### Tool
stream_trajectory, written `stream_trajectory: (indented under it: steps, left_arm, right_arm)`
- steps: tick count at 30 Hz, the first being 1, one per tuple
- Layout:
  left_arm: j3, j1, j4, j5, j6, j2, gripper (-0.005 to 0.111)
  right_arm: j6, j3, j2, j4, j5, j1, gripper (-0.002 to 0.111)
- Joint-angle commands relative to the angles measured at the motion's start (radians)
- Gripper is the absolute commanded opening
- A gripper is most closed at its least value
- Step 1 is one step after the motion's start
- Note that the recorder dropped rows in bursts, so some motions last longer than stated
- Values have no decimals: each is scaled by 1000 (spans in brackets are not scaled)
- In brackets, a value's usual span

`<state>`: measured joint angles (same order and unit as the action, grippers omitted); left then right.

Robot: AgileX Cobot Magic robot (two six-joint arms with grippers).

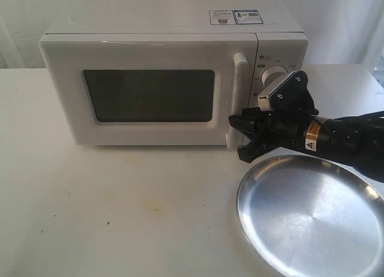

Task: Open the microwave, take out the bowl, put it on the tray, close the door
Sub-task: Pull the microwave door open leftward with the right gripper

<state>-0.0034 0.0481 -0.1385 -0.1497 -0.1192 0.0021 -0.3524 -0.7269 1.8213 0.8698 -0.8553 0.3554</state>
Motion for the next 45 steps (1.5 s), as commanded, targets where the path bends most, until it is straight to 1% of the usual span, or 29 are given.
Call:
stream_trajectory:
  steps: [1,5,8,11,15,22,31,35,38,45]
  left_arm:
    - [3,-1,3,1,-6,-2,0]
    - [3,-1,3,1,-6,-2,0]
    - [3,-1,3,1,-6,-2,0]
    - [3,-1,3,1,-6,-2,0]
    - [3,-1,3,1,-6,-2,0]
    - [3,-1,3,1,-6,-2,0]
    - [3,-1,3,1,-6,-2,0]
    - [3,-1,3,1,-6,-2,0]
    - [3,-1,3,1,-6,-2,0]
    - [3,-1,3,1,-6,-2,0]
  right_arm:
    - [34,-3,-4,187,-200,5,0]
    - [34,-3,-4,300,-257,5,0]
    - [-9,-3,-4,414,-311,5,0]
    - [-36,-3,-4,473,-366,5,0]
    - [-69,-3,-4,571,-366,5,0]
    - [-135,-3,-4,683,-366,5,0]
    - [-184,-3,-4,785,-366,5,0]
    - [-192,-3,-8,798,-366,5,0]
    - [-235,-3,-15,811,-366,5,0]
    - [-237,27,-26,806,-366,5,0]
